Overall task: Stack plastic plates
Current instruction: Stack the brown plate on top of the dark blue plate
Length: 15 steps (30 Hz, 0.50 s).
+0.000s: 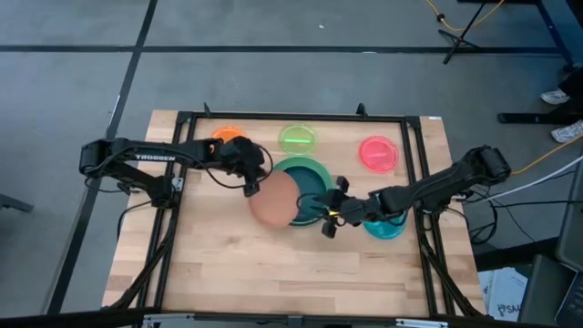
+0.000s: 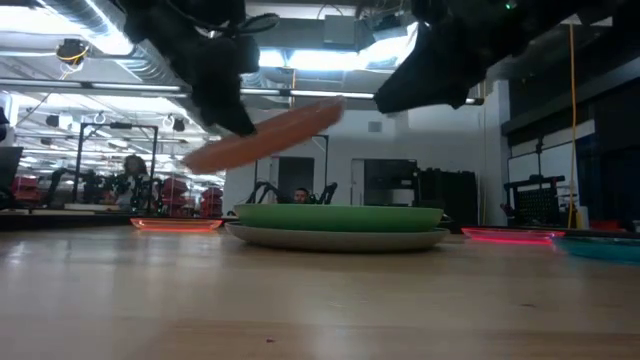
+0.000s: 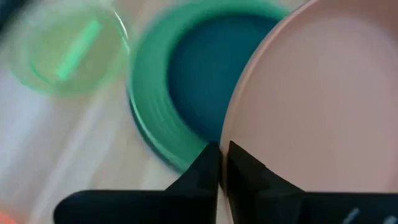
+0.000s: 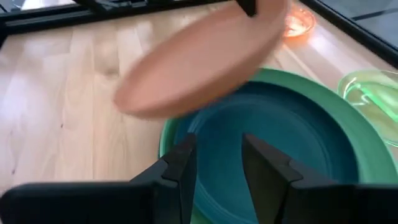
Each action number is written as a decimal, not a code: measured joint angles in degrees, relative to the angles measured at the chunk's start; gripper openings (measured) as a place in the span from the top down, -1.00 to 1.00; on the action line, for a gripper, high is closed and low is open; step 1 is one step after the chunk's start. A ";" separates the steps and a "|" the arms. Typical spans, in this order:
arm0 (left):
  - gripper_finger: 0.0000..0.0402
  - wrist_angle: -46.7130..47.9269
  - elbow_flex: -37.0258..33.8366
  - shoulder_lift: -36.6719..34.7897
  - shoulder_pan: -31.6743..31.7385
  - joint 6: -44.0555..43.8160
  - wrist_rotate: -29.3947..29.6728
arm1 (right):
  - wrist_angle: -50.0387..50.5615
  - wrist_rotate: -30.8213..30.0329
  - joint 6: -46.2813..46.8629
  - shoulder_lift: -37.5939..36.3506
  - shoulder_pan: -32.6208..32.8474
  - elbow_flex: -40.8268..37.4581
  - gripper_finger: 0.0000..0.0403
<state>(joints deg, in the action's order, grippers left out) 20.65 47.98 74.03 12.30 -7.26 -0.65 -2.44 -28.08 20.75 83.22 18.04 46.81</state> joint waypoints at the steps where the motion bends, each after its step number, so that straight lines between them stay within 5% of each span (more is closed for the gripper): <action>1: 0.95 -1.68 0.01 0.62 0.02 0.09 0.43 | -0.20 0.02 -0.12 -0.19 -0.01 0.00 0.42; 10: 0.95 -17.17 -0.01 6.68 0.11 3.45 4.22 | -0.88 -0.30 -0.42 -0.26 -0.04 -0.04 0.42; 15: 0.95 -21.78 -0.01 10.28 1.29 3.55 4.78 | -1.75 -6.47 0.26 -0.26 0.00 -0.06 0.42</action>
<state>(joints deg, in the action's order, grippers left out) -1.13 47.97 84.30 13.59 -3.71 4.14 -4.19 -34.55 21.02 82.96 18.04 46.75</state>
